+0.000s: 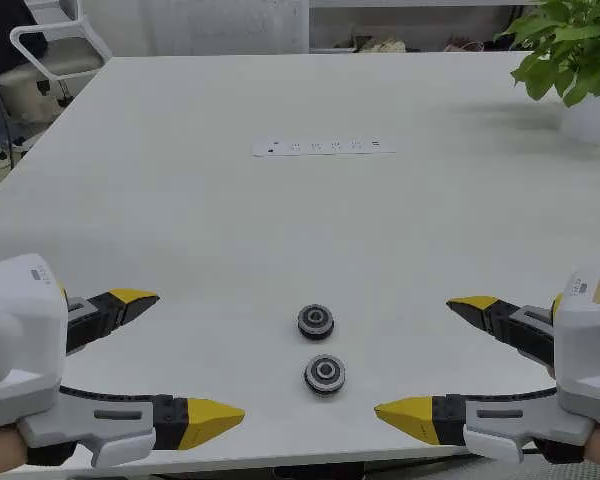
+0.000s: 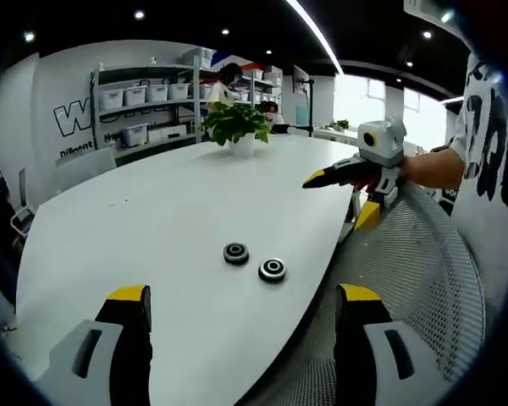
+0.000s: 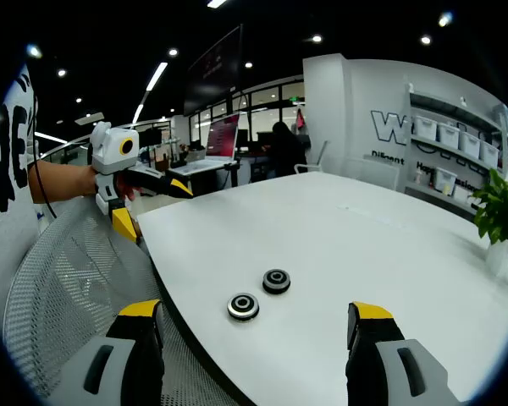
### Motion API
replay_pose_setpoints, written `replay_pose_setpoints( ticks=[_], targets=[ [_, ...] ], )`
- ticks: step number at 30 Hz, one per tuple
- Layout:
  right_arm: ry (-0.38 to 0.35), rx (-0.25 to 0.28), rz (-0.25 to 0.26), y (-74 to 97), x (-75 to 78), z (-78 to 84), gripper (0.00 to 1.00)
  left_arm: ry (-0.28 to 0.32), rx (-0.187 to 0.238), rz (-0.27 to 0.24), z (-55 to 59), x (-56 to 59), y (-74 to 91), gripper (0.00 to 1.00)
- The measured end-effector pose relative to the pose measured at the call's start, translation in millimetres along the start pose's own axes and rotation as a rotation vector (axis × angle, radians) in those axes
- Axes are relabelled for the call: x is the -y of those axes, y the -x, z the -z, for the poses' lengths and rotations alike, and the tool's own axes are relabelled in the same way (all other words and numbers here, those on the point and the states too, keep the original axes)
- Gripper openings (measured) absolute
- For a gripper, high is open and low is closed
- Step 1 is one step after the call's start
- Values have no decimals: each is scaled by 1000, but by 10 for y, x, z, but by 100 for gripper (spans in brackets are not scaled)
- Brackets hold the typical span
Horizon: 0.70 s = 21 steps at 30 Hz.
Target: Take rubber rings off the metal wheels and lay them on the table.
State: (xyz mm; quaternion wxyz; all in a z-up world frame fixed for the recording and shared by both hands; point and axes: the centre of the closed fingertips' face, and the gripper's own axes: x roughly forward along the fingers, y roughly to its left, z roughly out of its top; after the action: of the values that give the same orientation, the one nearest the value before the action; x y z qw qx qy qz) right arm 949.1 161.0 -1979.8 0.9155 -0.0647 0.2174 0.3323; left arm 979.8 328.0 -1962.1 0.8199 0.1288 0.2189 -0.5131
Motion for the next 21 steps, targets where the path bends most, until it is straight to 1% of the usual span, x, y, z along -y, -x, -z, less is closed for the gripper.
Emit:
replay_pose_setpoints(
  ticks=[5,8,21],
  targets=[
    [0,0,-1,0,0,0,86,-1,0,0,-2,-2,-3,87],
    [-4,-4,-5,-2,-3,7,84,-1,-1,1,0,-2,-4,86],
    [-5,-2,0,4,1,4,84,-7,-4,-4,6,-9,-4,86]
  ],
)
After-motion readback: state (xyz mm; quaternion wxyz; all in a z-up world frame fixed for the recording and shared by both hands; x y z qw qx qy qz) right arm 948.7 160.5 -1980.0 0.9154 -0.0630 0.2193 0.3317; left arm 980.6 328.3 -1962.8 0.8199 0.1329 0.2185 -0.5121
